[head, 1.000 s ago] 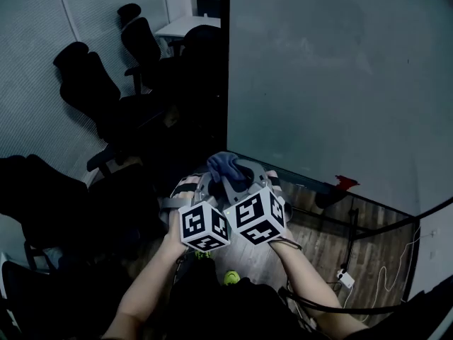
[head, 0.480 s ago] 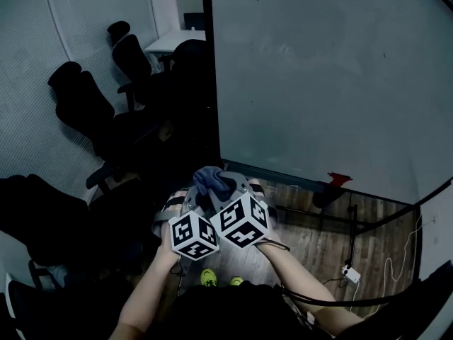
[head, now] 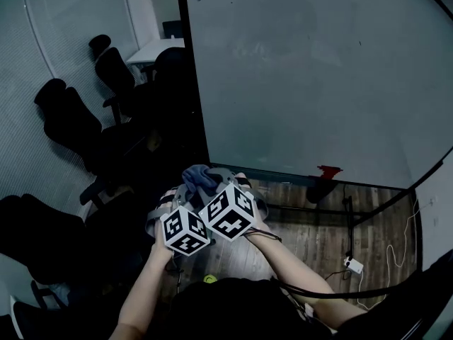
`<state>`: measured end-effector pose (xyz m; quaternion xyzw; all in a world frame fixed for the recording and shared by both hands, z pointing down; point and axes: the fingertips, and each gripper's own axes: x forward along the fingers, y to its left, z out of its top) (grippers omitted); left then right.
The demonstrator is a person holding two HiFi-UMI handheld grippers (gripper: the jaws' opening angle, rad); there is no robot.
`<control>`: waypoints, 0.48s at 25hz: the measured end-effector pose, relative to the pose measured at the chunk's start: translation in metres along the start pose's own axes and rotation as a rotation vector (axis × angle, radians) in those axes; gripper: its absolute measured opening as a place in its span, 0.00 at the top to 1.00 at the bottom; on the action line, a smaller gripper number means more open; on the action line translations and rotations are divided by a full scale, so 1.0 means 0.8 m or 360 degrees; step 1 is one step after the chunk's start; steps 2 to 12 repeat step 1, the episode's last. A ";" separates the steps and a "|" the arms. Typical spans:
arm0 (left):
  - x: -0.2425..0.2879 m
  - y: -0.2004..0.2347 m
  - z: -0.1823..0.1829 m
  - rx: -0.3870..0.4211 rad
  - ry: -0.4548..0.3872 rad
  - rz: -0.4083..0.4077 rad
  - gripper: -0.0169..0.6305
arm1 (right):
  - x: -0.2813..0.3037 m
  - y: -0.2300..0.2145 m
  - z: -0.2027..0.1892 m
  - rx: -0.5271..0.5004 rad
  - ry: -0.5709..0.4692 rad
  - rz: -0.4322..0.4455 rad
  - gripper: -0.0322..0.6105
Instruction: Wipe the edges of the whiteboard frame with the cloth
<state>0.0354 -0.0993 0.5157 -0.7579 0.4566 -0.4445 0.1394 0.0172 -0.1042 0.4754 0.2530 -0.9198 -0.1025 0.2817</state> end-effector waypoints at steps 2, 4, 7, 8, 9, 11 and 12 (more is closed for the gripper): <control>-0.001 0.000 -0.002 0.0000 0.0001 -0.0003 0.95 | 0.001 0.001 0.001 -0.0002 0.0003 0.0001 0.80; -0.001 0.000 -0.002 0.0000 0.0001 -0.0003 0.95 | 0.001 0.001 0.001 -0.0002 0.0003 0.0001 0.80; -0.001 0.000 -0.002 0.0000 0.0001 -0.0003 0.95 | 0.001 0.001 0.001 -0.0002 0.0003 0.0001 0.80; -0.001 0.000 -0.002 0.0000 0.0001 -0.0003 0.95 | 0.001 0.001 0.001 -0.0002 0.0003 0.0001 0.80; -0.001 0.000 -0.002 0.0000 0.0001 -0.0003 0.95 | 0.001 0.001 0.001 -0.0002 0.0003 0.0001 0.80; -0.001 0.000 -0.002 0.0000 0.0001 -0.0003 0.95 | 0.001 0.001 0.001 -0.0002 0.0003 0.0001 0.80; -0.001 0.000 -0.002 0.0000 0.0001 -0.0003 0.95 | 0.001 0.001 0.001 -0.0002 0.0003 0.0001 0.80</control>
